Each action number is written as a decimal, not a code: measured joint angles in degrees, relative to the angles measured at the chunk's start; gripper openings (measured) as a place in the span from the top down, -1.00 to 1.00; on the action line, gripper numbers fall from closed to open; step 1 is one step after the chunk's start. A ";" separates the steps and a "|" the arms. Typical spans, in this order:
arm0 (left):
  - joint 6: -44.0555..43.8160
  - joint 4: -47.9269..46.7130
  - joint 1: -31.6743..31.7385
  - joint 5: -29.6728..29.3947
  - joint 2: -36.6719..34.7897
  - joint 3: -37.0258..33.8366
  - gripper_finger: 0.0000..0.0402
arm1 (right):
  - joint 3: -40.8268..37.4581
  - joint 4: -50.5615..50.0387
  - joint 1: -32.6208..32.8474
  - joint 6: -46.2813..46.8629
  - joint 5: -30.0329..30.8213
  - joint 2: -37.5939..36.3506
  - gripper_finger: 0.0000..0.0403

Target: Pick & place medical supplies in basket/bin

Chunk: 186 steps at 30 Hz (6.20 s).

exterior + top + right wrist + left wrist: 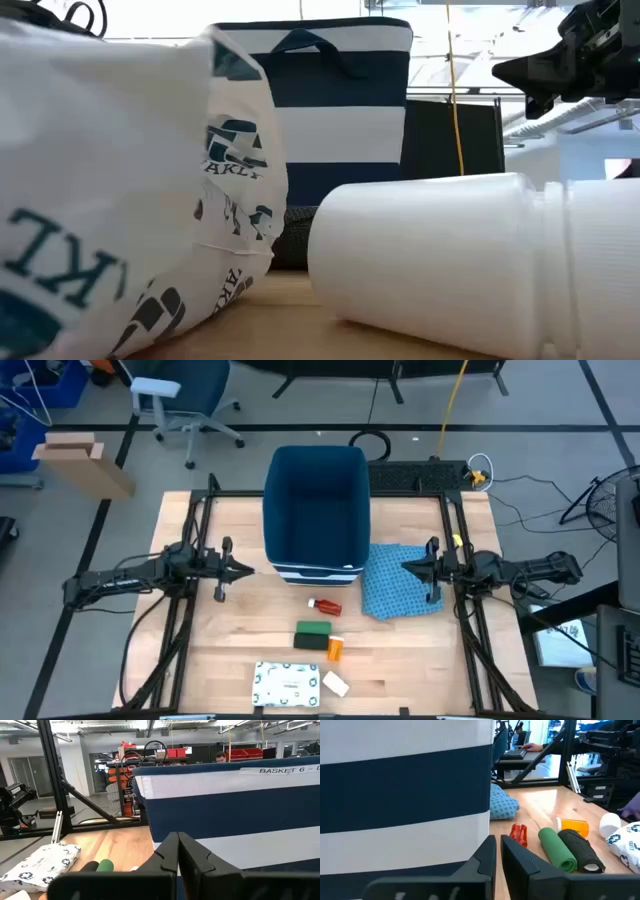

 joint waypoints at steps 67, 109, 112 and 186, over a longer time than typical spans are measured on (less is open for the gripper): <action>0.00 0.00 -0.01 -0.02 0.00 0.00 0.85 | 0.00 0.00 0.00 0.00 0.00 0.00 1.00; -7.68 3.31 0.00 0.05 -0.02 -0.07 0.85 | 0.00 0.22 0.00 0.12 0.00 0.00 1.00; -16.36 3.75 0.00 0.07 0.00 -0.07 0.85 | 0.00 0.22 -0.01 0.17 0.00 0.00 1.00; -13.11 -1.93 -44.58 -38.41 98.73 54.47 -0.24 | 0.01 -1.93 0.01 -5.74 0.04 2.32 1.00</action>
